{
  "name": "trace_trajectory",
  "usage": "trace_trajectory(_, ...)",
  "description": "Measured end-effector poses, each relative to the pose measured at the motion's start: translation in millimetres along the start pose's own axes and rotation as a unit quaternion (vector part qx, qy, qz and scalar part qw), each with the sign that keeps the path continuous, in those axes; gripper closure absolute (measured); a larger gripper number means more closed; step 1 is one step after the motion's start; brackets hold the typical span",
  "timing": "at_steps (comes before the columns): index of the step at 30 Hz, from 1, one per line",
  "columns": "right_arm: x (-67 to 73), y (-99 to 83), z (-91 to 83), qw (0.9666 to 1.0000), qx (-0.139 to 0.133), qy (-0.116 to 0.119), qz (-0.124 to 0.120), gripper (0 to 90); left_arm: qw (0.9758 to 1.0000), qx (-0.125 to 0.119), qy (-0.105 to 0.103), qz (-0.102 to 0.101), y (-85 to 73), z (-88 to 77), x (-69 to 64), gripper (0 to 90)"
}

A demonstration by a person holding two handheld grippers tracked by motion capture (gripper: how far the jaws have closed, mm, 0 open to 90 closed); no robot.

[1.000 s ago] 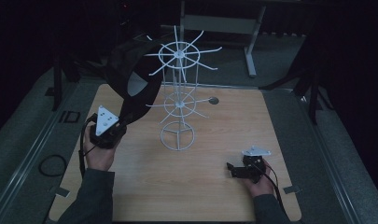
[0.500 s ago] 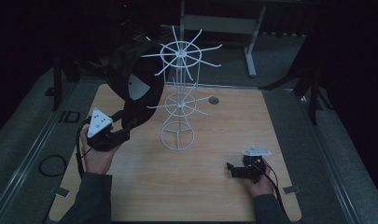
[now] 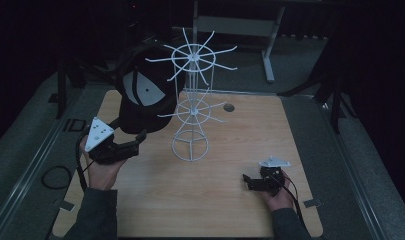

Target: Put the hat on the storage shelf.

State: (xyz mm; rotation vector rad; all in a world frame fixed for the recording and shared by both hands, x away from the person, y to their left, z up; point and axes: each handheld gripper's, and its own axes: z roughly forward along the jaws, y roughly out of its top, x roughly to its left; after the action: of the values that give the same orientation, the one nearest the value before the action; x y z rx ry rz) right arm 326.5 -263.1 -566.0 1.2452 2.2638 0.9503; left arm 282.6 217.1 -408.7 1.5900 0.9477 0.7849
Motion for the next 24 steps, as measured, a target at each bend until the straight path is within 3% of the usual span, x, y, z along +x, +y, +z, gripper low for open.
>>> trace_trajectory(24,0.0,-0.1,0.1,1.0,0.0,0.0,0.0,11.5,0.9992,-0.007,0.032,-0.025,-4.2,-6.2,10.4,14.8)
